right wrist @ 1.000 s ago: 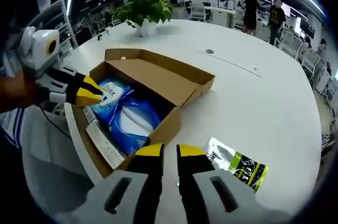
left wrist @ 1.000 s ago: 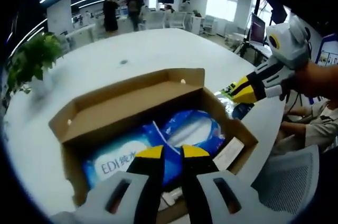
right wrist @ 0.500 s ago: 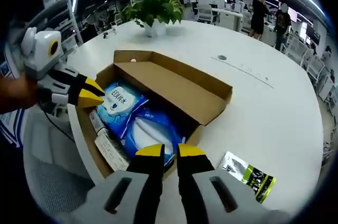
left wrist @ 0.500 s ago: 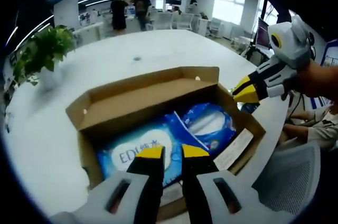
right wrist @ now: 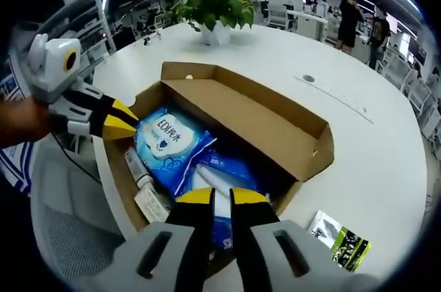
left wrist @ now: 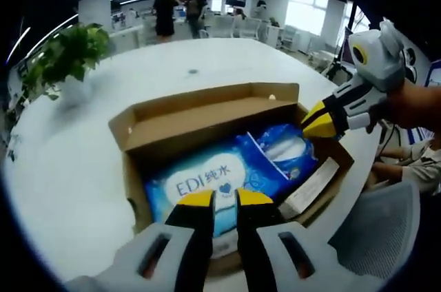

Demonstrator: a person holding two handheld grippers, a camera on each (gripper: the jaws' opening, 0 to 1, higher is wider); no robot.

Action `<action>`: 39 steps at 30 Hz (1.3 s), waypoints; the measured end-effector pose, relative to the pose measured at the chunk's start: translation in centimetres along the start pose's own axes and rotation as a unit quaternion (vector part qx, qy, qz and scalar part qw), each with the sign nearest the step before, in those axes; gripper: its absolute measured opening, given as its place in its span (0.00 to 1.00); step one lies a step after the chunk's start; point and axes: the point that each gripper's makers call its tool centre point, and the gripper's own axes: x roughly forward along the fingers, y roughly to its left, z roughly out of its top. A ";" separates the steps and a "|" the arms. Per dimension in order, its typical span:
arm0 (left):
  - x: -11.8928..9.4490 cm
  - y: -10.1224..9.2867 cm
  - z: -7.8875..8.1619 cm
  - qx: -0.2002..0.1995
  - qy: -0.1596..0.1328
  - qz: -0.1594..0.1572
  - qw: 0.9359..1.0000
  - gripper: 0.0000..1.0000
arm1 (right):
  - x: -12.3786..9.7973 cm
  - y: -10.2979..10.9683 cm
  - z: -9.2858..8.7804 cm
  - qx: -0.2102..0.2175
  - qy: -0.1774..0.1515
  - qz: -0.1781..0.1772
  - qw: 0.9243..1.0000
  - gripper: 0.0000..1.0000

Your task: Operate the shoe box by opening the lid, removing the specified soft item, and placing it in the target area until the item is outside and the box remains undamaged.

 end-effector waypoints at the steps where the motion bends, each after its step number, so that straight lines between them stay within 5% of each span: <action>1: 0.0 0.2 -0.1 0.000 0.000 0.001 1.000 0.08 | 0.2 0.2 0.1 -0.002 0.001 0.002 1.000 0.07; 31: 0.2 1.7 -1.9 -0.005 0.018 -0.009 1.000 0.09 | 4.9 4.0 1.2 -0.009 0.016 0.039 0.999 0.07; 39: 0.3 2.0 -2.3 -0.009 0.019 -0.010 1.000 0.09 | 5.1 3.3 1.1 -0.006 0.019 0.031 0.999 0.07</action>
